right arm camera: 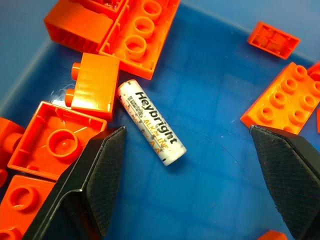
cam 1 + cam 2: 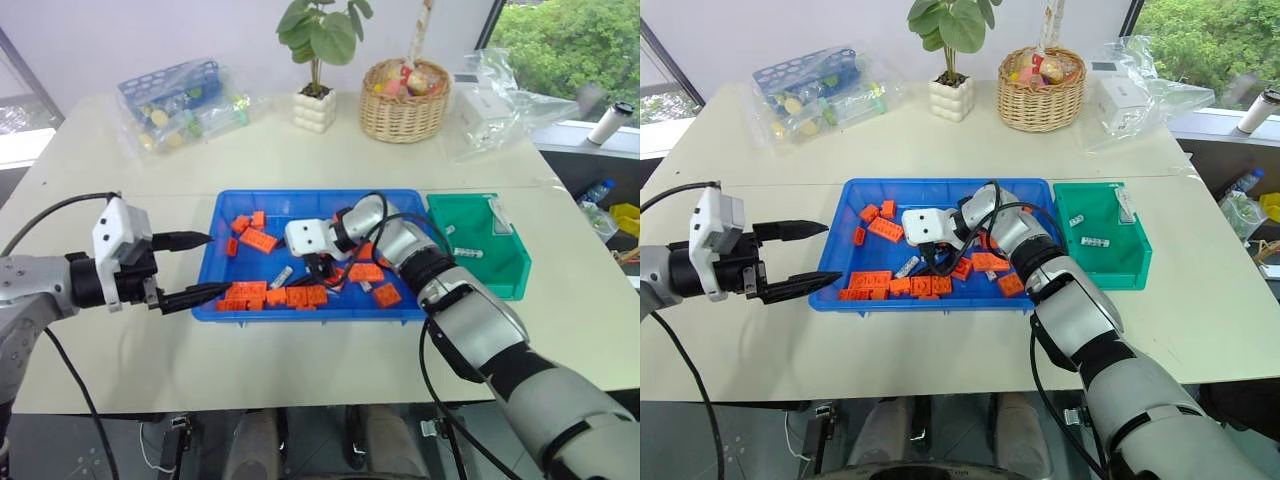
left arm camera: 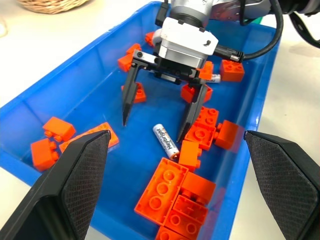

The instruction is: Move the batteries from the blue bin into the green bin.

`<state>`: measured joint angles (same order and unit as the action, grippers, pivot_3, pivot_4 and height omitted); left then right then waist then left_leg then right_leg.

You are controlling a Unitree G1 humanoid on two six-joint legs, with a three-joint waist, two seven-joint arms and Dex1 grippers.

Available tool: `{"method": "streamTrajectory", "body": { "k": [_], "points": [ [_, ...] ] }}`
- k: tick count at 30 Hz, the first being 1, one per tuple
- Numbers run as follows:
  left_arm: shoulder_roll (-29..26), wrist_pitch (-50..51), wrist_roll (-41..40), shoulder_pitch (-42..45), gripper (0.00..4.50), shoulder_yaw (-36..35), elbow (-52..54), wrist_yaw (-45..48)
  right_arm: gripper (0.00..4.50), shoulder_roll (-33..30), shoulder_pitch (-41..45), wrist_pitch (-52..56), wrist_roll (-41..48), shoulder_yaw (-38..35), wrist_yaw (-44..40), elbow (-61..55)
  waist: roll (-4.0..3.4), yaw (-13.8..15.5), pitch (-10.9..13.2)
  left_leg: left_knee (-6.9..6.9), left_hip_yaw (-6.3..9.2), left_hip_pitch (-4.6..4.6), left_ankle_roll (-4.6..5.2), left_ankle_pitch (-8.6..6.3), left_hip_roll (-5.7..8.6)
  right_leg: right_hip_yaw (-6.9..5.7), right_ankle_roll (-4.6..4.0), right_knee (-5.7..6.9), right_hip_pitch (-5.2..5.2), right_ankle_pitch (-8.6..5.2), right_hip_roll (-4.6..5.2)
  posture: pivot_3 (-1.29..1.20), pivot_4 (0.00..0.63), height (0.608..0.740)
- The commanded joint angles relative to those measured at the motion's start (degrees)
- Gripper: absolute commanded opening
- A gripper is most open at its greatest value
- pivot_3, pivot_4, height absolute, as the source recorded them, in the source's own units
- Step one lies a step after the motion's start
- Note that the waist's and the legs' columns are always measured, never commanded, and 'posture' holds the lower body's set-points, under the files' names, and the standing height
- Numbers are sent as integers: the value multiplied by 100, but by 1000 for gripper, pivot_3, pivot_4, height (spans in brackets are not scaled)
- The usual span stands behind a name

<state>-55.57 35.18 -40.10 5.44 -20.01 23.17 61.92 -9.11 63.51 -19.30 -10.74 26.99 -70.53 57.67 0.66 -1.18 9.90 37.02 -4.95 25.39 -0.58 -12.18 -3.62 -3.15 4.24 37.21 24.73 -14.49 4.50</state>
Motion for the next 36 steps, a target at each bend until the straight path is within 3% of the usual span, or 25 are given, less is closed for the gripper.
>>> {"method": "streamTrajectory", "body": {
  "k": [1,7,13,20,25,29,36],
  "points": [
    [-69,-52,-69,121,4500,-88,87,22,2831,82,-193,-10,47,27,-468,-108,0,4,0,0,0,-2,0,0,0,0,0,0,-3,0,0,0,150,736],
    [-5,-159,3,191,4500,119,-43,130,83,-85,-547,522,201,-125,-738,-863,0,3,0,1,2,-5,0,0,0,0,0,0,-6,0,0,0,150,736],
    [108,-239,38,437,4500,516,-136,251,83,-595,-996,2513,710,-869,-330,-2934,0,55,0,6,2,-1,0,0,2,-1,0,0,-6,0,3,0,150,736],
    [293,-369,192,836,4500,878,-481,297,83,-1923,-1476,6247,1441,-3058,1099,-5915,-1,81,1,7,4,1,0,0,4,-2,0,-1,-6,0,7,0,150,736],
    [365,-488,269,962,4500,992,-724,402,83,-3131,-2503,7295,1608,-3940,1481,-7045,2,104,-1,2,3,1,2,-1,6,-3,-17,-12,-6,-10,8,0,150,736],
    [463,-525,327,1137,4500,1131,-890,494,83,-3541,-3374,7955,1864,-4590,1771,-7576,-3,39,2,1,1,-2,3,-1,4,0,-17,-10,-4,-10,5,0,150,736],
    [595,-574,438,1462,4500,1349,-1097,592,3439,-3679,-3742,7813,1985,-4526,2357,-7581,-3,51,2,4,1,-1,3,-1,5,1,-10,-9,-5,-7,3,0,150,736]
  ]
}}
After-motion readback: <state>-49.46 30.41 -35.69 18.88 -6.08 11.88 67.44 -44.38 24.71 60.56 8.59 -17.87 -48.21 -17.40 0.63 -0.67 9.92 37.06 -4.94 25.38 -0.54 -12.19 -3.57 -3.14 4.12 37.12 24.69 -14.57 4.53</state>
